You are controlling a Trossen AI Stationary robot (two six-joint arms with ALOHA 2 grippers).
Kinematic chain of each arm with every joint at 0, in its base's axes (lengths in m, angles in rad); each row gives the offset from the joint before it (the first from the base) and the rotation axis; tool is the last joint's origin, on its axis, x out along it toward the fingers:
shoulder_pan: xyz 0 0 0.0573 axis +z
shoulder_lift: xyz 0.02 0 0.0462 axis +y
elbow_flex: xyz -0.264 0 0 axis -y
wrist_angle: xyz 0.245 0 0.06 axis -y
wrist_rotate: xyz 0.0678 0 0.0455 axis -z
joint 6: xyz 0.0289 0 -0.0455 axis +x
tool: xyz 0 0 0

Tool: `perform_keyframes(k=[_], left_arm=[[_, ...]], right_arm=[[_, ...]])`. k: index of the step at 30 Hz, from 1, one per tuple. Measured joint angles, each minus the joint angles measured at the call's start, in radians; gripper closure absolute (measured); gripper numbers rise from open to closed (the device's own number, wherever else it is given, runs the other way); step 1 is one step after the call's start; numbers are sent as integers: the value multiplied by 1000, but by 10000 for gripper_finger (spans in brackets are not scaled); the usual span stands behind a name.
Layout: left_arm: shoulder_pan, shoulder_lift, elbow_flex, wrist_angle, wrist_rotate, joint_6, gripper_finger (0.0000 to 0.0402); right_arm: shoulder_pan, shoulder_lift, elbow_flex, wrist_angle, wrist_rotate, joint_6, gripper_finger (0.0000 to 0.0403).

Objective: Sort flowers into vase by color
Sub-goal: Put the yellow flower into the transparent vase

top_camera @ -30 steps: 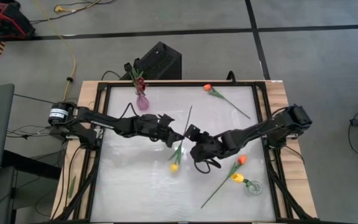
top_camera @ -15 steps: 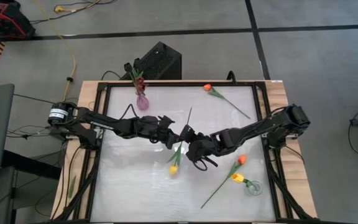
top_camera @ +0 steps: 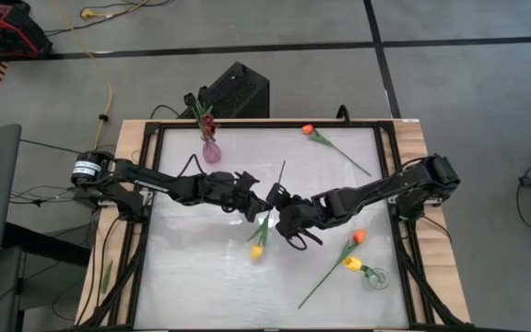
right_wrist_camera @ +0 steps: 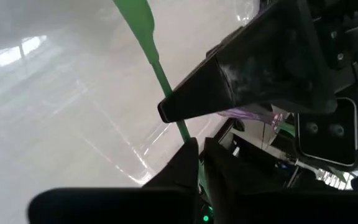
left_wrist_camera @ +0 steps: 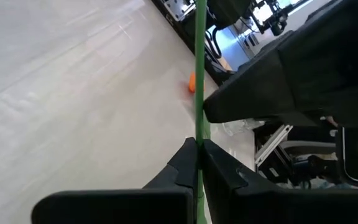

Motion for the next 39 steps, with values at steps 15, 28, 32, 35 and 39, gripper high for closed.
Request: perform_keyframes(k=[15, 28, 32, 35, 39], left_arm=[[-2, 0, 0, 0, 24, 28, 401], [-2, 0, 0, -2, 25, 35, 401], [-4, 0, 0, -2, 29, 55, 401], [-7, 0, 0, 3, 58, 82, 401], [-19, 0, 0, 6, 62, 96, 401]], right_arm=[[9, 0, 0, -11, -49, 37, 292], [9, 0, 0, -11, -48, 25, 219], [9, 0, 0, -11, -49, 25, 243], [7, 0, 0, -17, -49, 33, 261], [-6, 0, 0, -35, -50, 36, 276]])
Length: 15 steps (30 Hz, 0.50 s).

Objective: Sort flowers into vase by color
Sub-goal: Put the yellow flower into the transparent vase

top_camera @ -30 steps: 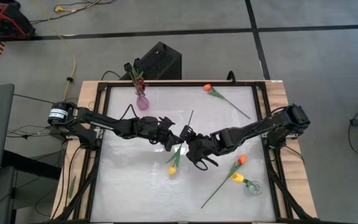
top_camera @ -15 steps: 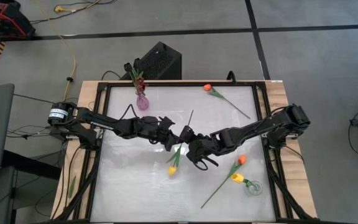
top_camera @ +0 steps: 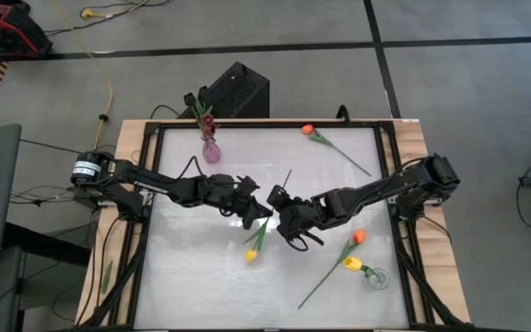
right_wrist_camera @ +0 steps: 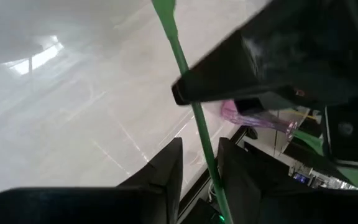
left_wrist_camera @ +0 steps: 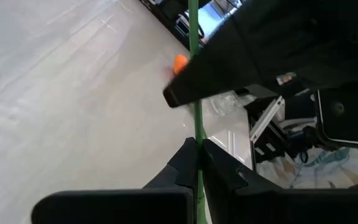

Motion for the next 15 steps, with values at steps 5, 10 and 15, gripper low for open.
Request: perform_keyframes(k=[5, 10, 15], left_arm=[[-1, 0, 0, -2, -20, -6, 401], [-2, 0, 0, -1, -29, 21, 401], [-2, 0, 0, -3, -35, 69, 385]], right_arm=[[0, 0, 0, 5, 1, -1, 292], [2, 1, 0, 5, 0, 1, 324], [0, 1, -1, -2, -75, 64, 376]])
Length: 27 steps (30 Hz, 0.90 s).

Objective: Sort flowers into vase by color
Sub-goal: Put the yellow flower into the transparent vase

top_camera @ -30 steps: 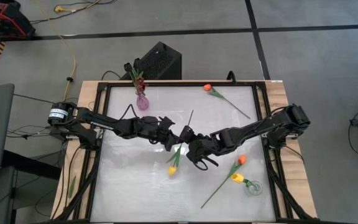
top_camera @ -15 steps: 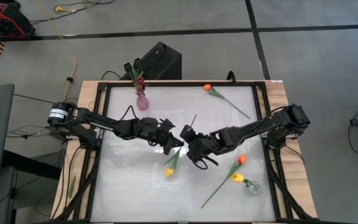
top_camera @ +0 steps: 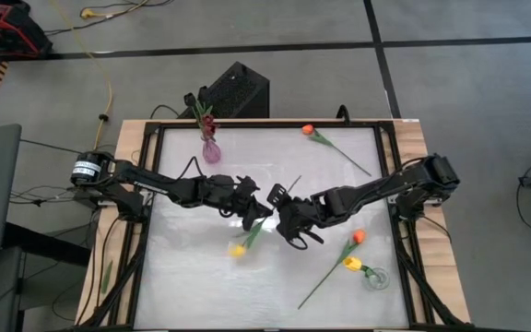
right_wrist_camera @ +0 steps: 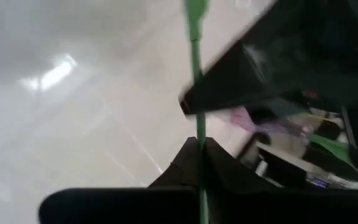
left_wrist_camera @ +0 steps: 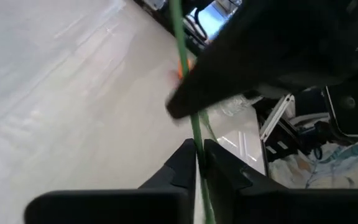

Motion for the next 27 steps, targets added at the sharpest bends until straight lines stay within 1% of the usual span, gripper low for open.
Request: perform_keyframes(k=[3, 6, 8, 12, 15, 18, 22, 24, 27], left_arm=[[1, -1, 0, 13, 13, 44, 357], [15, -11, -1, 37, 71, 86, 321], [38, -34, 0, 67, 107, 104, 299], [75, -91, 0, 45, 163, 182, 268], [88, -123, 0, 20, 149, 250, 259], [90, -130, 0, -18, 96, 295, 258], [71, -126, -6, -49, 70, 313, 261], [54, -122, -20, -52, 65, 326, 262], [23, -117, -31, -51, 64, 350, 262]], right_arm=[[2, 0, 0, 2, -52, 48, 379], [7, -13, 0, -28, -108, 116, 379], [14, -38, 0, -83, -171, 172, 379], [25, -128, -1, -171, -295, 324, 379], [41, -226, -1, -208, -318, 434, 379], [59, -351, -1, -215, -307, 564, 379], [119, -536, -22, -202, -252, 804, 379], [182, -625, -59, -214, -175, 912, 379], [330, -752, -142, -192, 23, 1066, 379]])
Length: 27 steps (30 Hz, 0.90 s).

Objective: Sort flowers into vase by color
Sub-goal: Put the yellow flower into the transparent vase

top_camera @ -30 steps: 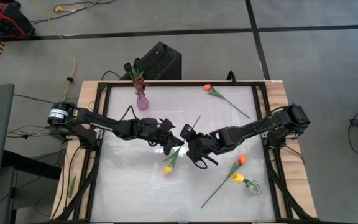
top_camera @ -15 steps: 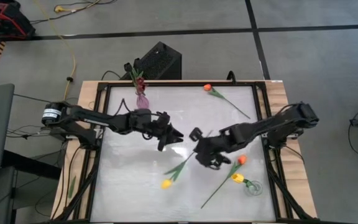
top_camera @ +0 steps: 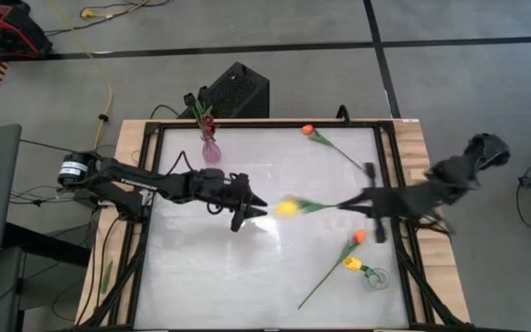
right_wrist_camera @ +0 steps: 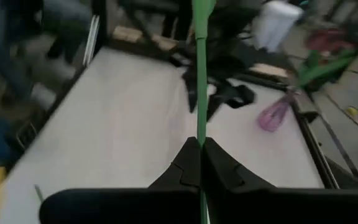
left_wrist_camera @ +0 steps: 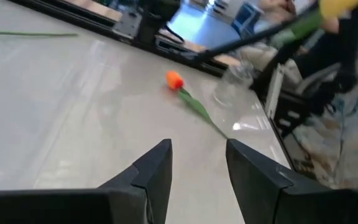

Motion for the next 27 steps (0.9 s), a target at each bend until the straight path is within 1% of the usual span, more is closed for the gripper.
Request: perform_keyframes(k=[4, 6, 8, 10, 13, 14, 18, 21, 22, 24, 27], left_arm=[[-34, 1, -5, -10, -6, 25, 262], [-47, 1, -5, -8, -20, 30, 262], [-53, 1, -5, -9, -24, 31, 262], [-56, 1, -5, -9, -24, 32, 262], [-56, 1, -5, -12, -28, 36, 262], [-56, 1, -5, -12, -38, 35, 262], [-56, 1, -5, -12, -76, 25, 262], [-56, 1, -5, -13, -86, 15, 262], [-56, 1, -5, -12, -87, 7, 262], [-56, 1, -5, -10, -104, -3, 262], [-57, 1, -5, -9, -135, -16, 262]], right_arm=[[251, -145, -151, 97, 325, 159, 379], [369, -195, -239, 196, 466, 186, 379], [469, -218, -322, 320, 573, 186, 379], [553, -226, -390, 435, 625, 172, 379], [671, -221, -451, 529, 637, 183, 375], [714, -214, -461, 566, 657, 186, 373], [891, -153, -491, 660, 840, 190, 377], [1016, -70, -491, 692, 1008, 223, 378], [1051, -38, -490, 696, 1022, 238, 378], [1071, 34, -490, 695, 1023, 282, 378], [1017, 143, -491, 696, 1022, 372, 378]])
